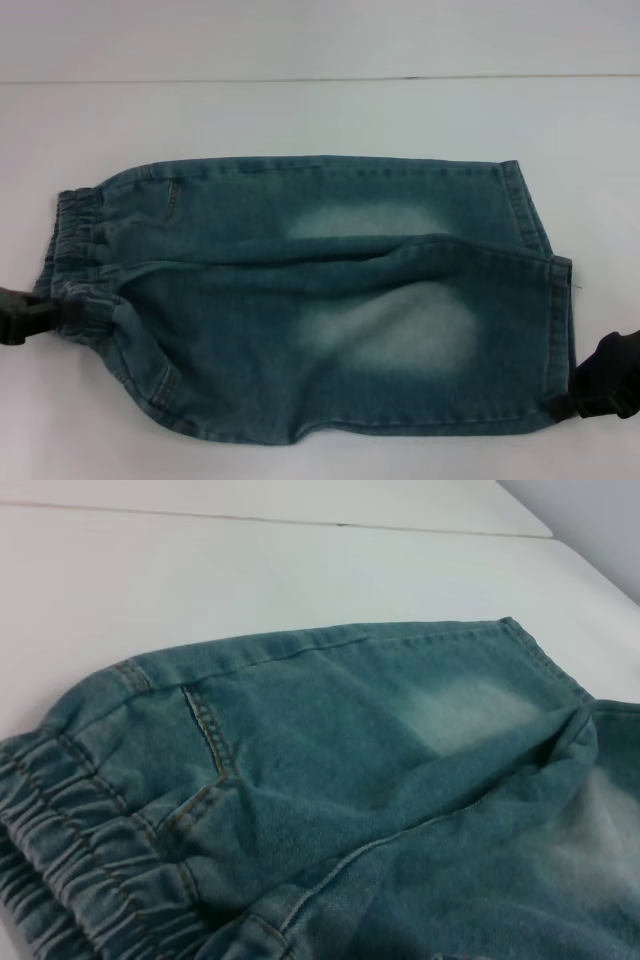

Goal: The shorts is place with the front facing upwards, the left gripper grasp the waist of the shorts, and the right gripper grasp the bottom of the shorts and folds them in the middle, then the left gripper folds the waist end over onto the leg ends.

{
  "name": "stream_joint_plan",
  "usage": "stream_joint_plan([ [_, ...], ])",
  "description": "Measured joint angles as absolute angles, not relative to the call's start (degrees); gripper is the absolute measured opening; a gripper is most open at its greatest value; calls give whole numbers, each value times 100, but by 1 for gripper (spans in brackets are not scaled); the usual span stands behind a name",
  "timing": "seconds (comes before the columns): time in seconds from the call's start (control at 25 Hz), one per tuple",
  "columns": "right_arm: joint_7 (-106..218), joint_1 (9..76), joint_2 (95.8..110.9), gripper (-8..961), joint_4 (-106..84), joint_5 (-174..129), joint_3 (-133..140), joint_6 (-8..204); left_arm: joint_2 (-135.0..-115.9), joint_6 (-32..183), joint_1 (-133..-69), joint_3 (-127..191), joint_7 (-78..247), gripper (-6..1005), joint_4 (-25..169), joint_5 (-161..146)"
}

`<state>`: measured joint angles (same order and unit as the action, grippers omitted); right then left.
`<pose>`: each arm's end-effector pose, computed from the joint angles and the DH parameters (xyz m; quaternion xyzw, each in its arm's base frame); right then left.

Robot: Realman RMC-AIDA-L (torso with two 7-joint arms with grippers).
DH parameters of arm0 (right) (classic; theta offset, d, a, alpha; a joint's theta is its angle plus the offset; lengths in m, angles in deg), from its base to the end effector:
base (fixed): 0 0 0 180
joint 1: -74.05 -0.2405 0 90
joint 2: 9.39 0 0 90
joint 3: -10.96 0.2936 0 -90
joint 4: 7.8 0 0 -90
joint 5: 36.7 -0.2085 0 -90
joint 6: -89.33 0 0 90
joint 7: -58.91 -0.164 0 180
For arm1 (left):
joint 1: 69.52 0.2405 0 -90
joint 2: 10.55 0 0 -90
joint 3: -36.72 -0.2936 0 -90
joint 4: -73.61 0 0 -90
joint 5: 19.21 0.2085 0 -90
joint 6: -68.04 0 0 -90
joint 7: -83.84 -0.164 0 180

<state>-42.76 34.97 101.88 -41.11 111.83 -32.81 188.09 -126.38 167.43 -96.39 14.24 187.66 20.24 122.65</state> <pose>0.3267 0.3309 -0.0137 0.9326 -0.3503 0.0689 0.0538 -0.3612 0.3165 0.0446 -0.8811 -0.4359 -0.0965 0.1562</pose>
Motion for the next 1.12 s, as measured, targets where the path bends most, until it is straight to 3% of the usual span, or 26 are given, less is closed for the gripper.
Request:
stream_joint_plan([
  [0.12,-4202,3517,10180,45,-4112,11179,-3132,18817,-12638,16731,-9671,1448,18893,37,2018,12264],
  [0.32,-3969,3610,10132,45,-4110,11056,-2352,18784,-12627,16562,-9764,1506,19524,38,1884,12238],
  [0.6,-3660,3982,10126,44,-3780,9389,-1304,17756,-12766,15760,-9902,1547,20484,38,1565,11995],
  [0.84,-3128,4150,10266,44,-3283,8047,-1219,16571,-13033,14731,-10028,1503,20643,38,1596,11845],
  [1.12,-2471,4117,10731,45,-3231,7473,-1232,15412,-13283,13883,-10069,1453,20551,37,1640,11753],
])
